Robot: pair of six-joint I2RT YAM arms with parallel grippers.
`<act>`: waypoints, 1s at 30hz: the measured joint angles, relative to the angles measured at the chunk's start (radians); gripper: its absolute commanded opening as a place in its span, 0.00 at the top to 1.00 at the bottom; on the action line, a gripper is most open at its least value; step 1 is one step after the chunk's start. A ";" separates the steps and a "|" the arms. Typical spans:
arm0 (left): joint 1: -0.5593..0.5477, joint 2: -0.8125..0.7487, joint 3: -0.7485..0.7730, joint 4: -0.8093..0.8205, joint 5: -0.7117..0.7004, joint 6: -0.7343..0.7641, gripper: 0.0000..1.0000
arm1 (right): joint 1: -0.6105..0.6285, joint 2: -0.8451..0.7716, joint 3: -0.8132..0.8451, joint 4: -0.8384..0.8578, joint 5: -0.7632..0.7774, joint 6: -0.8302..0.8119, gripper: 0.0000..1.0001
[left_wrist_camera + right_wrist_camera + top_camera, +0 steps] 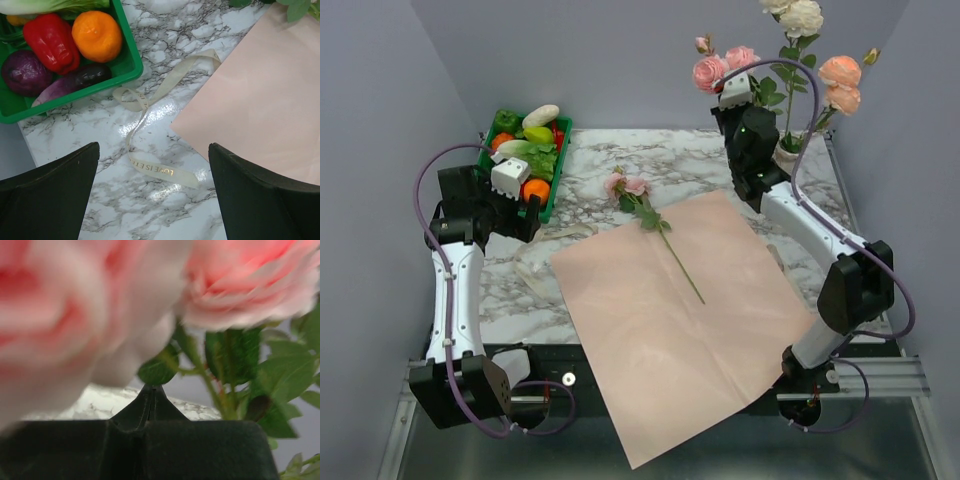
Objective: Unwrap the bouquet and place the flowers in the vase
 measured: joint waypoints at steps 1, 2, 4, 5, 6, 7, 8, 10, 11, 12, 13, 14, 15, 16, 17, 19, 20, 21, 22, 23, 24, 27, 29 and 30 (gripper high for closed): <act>0.000 0.000 0.005 0.001 0.000 0.000 0.01 | -0.011 0.011 0.016 0.000 0.004 0.002 0.99; 0.000 0.000 0.005 0.002 0.000 0.001 0.01 | -0.024 0.014 0.038 -0.001 0.012 0.009 0.99; 0.000 0.000 0.005 0.001 -0.001 0.002 0.01 | -0.054 0.013 0.077 -0.001 0.030 0.021 0.99; 0.000 0.000 0.004 0.001 -0.001 0.004 0.01 | -0.069 0.014 0.094 0.000 0.042 0.026 0.99; 0.000 0.000 0.004 0.001 -0.001 0.005 0.01 | -0.085 0.013 0.107 0.002 0.055 0.028 0.99; 0.000 0.000 0.004 0.001 -0.001 0.005 0.01 | -0.099 0.013 0.117 0.003 0.070 0.031 0.99; 0.000 0.000 0.003 0.002 -0.002 0.005 0.01 | -0.111 0.013 0.122 0.003 0.083 0.037 0.99; 0.000 0.000 0.002 0.001 -0.002 0.008 0.01 | -0.136 0.013 0.123 0.003 0.112 0.048 0.99; 0.000 0.000 0.002 0.002 -0.002 0.008 0.01 | -0.146 0.013 0.117 0.006 0.126 0.053 0.99; 0.000 0.000 0.000 0.002 -0.002 0.008 0.01 | -0.152 0.010 0.105 0.012 0.139 0.057 0.99; 0.000 0.000 -0.003 0.005 -0.002 0.009 0.01 | -0.154 0.002 0.088 0.015 0.141 0.064 0.98; 0.000 0.000 -0.007 0.006 -0.002 0.011 0.01 | -0.154 -0.006 0.068 0.014 0.141 0.071 0.97; 0.000 0.000 -0.011 0.008 -0.002 0.012 0.01 | -0.152 -0.016 0.051 0.011 0.138 0.081 0.93; 0.000 0.000 -0.015 0.007 -0.002 0.013 0.01 | -0.151 -0.025 0.042 0.000 0.130 0.096 0.90; 0.000 0.000 -0.017 0.007 -0.002 0.014 0.01 | -0.151 -0.036 0.034 -0.014 0.116 0.114 0.86; 0.000 0.000 -0.018 0.007 -0.002 0.015 0.01 | -0.143 -0.072 0.005 -0.038 0.082 0.151 0.72; 0.000 0.000 -0.018 0.008 -0.002 0.015 0.01 | -0.139 -0.096 -0.017 -0.044 0.063 0.166 0.66; 0.000 0.000 -0.018 0.008 -0.002 0.015 0.01 | -0.130 -0.122 -0.044 -0.051 0.048 0.178 0.53; 0.000 0.000 -0.019 0.008 -0.002 0.015 0.01 | -0.115 -0.155 -0.080 -0.056 0.030 0.191 0.48; 0.000 0.000 -0.020 0.008 -0.002 0.015 0.01 | -0.097 -0.183 -0.110 -0.063 0.017 0.203 0.45; 0.000 0.000 -0.020 0.008 -0.002 0.015 0.01 | -0.075 -0.209 -0.145 -0.063 0.004 0.208 0.37; 0.000 -0.002 -0.024 0.008 -0.001 0.015 0.01 | -0.010 -0.276 -0.264 -0.074 -0.029 0.233 0.30; 0.000 -0.006 -0.029 0.008 -0.002 0.015 0.01 | 0.029 -0.296 -0.333 -0.096 -0.064 0.259 0.29; 0.000 -0.007 -0.031 0.007 -0.001 0.015 0.01 | 0.041 -0.299 -0.362 -0.109 -0.080 0.270 0.28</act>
